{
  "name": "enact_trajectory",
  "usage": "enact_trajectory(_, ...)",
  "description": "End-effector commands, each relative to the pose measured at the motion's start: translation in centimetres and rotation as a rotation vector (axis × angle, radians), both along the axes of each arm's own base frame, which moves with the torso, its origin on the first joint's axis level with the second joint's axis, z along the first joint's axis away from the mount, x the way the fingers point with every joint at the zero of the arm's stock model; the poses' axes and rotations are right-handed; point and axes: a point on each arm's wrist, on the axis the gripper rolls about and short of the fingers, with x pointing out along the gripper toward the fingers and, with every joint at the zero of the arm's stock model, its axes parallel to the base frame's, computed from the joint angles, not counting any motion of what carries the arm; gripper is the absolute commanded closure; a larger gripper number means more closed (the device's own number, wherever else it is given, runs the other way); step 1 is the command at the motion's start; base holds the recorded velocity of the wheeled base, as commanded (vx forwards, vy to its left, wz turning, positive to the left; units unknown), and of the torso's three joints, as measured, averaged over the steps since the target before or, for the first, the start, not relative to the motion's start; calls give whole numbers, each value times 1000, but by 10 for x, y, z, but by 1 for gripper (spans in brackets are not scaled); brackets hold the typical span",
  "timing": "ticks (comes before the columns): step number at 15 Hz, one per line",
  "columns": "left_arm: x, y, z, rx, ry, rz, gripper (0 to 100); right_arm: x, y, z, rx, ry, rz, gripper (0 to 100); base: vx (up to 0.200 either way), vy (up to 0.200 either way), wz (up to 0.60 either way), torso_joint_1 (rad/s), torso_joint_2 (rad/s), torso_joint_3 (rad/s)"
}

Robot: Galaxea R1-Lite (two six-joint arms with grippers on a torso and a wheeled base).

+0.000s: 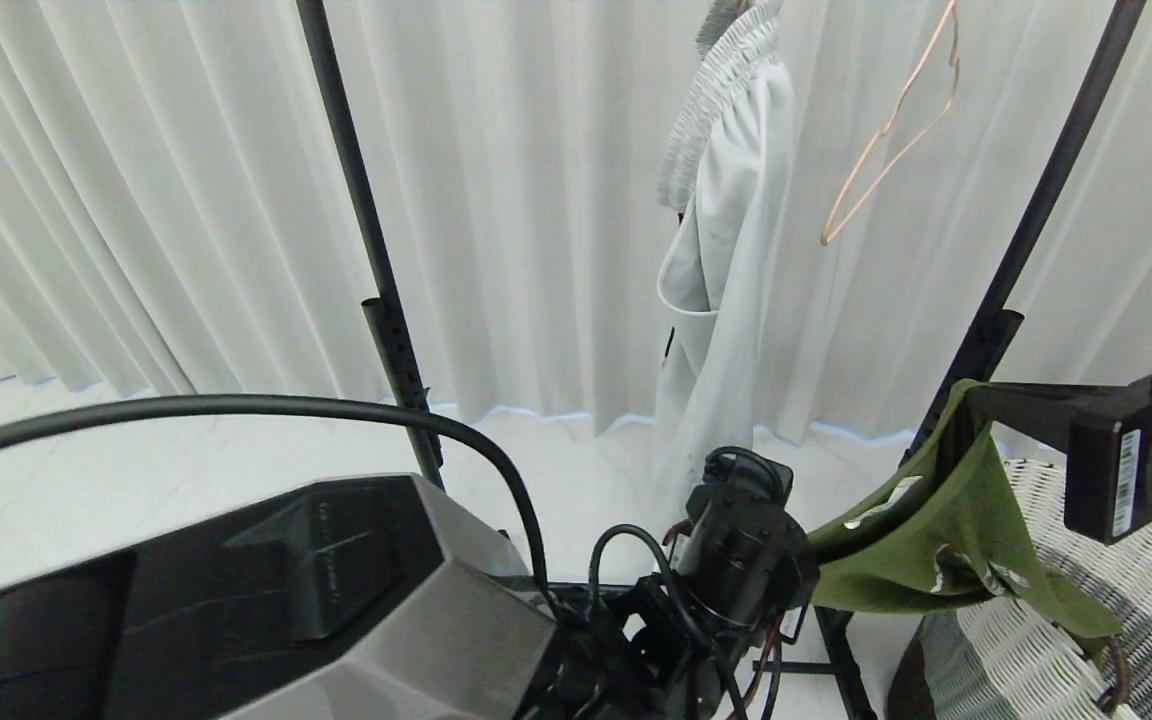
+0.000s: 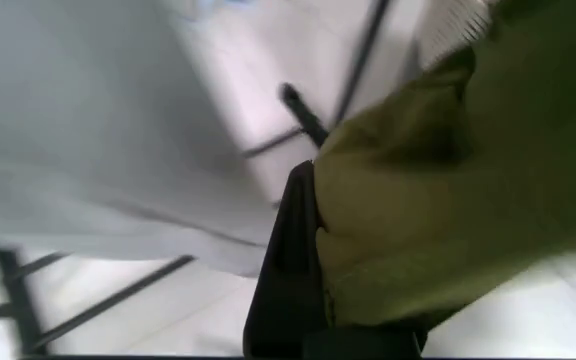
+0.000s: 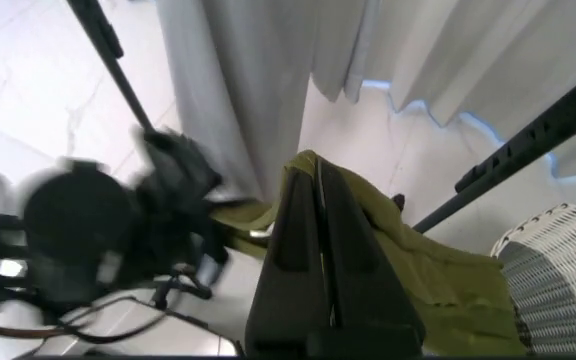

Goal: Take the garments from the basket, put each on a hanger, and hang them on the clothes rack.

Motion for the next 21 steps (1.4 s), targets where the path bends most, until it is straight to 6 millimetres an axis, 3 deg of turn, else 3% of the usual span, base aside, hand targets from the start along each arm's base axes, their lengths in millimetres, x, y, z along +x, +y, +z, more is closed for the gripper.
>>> enact_trajectory(1, -7, 36, 57, -61, -87, 112, 100, 4, 1, -5, -10, 1, -15, 100, 0, 0, 0, 0, 0, 0)
enact_trajectory(5, -36, 96, 115, -121, -152, 196, 100, 15, 1, -11, -20, -60, -44, 100, 0, 0, 0, 0, 0, 0)
enact_trajectory(12, -90, 165, 175, 2, -266, 215, 100, 19, -3, -6, -58, -139, -48, 100, 0, 0, 0, 0, 0, 0)
enact_trajectory(17, -109, 190, 216, 38, -425, 187, 100, 33, 15, 5, -14, -236, -14, 100, 0, 0, 0, 0, 0, 0)
enact_trajectory(21, -109, 190, 241, -7, -473, 201, 100, 46, 19, 37, 41, -310, 2, 100, 0, 0, 0, 0, 0, 0)
